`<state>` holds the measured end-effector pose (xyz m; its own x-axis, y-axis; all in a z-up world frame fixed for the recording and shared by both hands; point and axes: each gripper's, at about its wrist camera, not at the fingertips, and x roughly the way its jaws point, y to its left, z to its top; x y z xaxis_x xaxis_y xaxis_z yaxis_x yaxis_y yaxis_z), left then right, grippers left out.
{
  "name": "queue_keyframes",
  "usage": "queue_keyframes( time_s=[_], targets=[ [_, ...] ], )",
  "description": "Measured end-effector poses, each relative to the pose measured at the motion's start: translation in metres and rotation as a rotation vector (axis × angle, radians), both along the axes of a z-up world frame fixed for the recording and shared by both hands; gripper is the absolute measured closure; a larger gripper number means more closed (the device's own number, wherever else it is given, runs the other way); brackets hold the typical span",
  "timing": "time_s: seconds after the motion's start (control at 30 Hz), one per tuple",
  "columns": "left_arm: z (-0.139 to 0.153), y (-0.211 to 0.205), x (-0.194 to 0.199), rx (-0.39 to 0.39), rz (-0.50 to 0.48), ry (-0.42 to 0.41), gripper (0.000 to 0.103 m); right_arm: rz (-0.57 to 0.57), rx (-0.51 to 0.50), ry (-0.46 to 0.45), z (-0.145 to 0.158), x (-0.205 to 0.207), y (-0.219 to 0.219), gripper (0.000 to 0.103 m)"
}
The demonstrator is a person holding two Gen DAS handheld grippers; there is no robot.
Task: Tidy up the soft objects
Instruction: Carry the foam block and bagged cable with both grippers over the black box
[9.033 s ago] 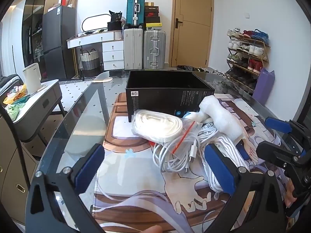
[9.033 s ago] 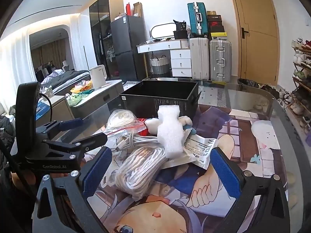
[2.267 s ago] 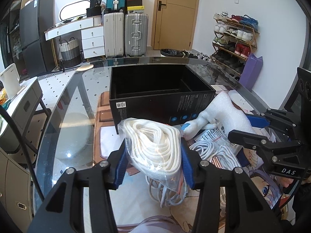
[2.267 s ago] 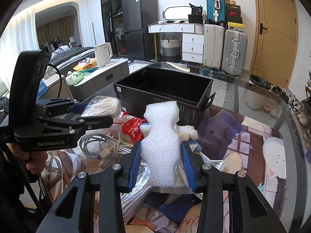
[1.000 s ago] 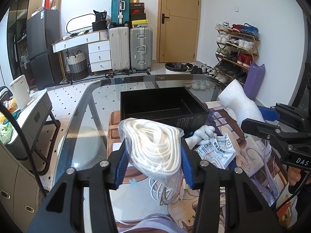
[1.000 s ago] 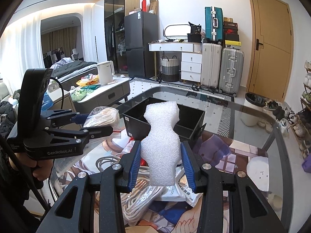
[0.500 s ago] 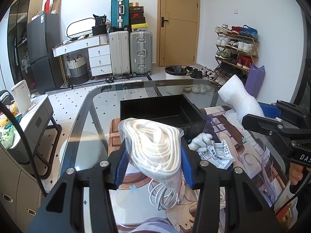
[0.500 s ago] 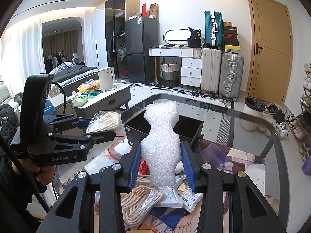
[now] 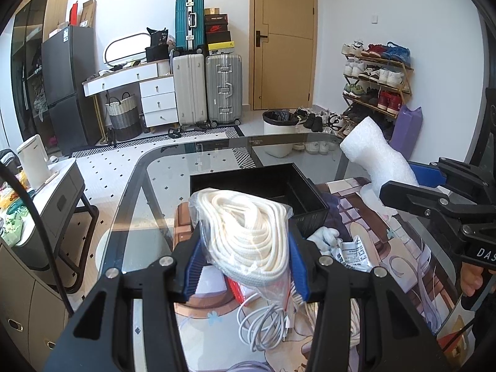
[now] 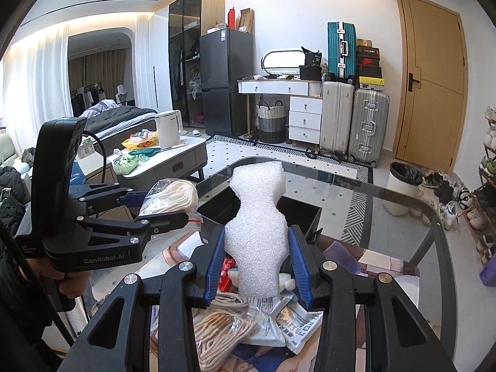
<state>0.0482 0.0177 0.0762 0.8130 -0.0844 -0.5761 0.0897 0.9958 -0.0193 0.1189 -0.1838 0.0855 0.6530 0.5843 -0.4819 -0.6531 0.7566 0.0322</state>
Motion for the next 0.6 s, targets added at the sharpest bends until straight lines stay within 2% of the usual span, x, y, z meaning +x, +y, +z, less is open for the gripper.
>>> queue_keyframes(
  time_s=[0.2, 0.6],
  targets=[
    [0.001, 0.0, 0.002, 0.0, -0.001, -0.002, 0.056, 0.0, 0.007, -0.005, 0.007, 0.01, 0.002, 0.062],
    [0.001, 0.0, 0.034, 0.007, 0.008, 0.014, 0.056, 0.001, 0.012, 0.011, 0.004, 0.031, 0.001, 0.062]
  ],
)
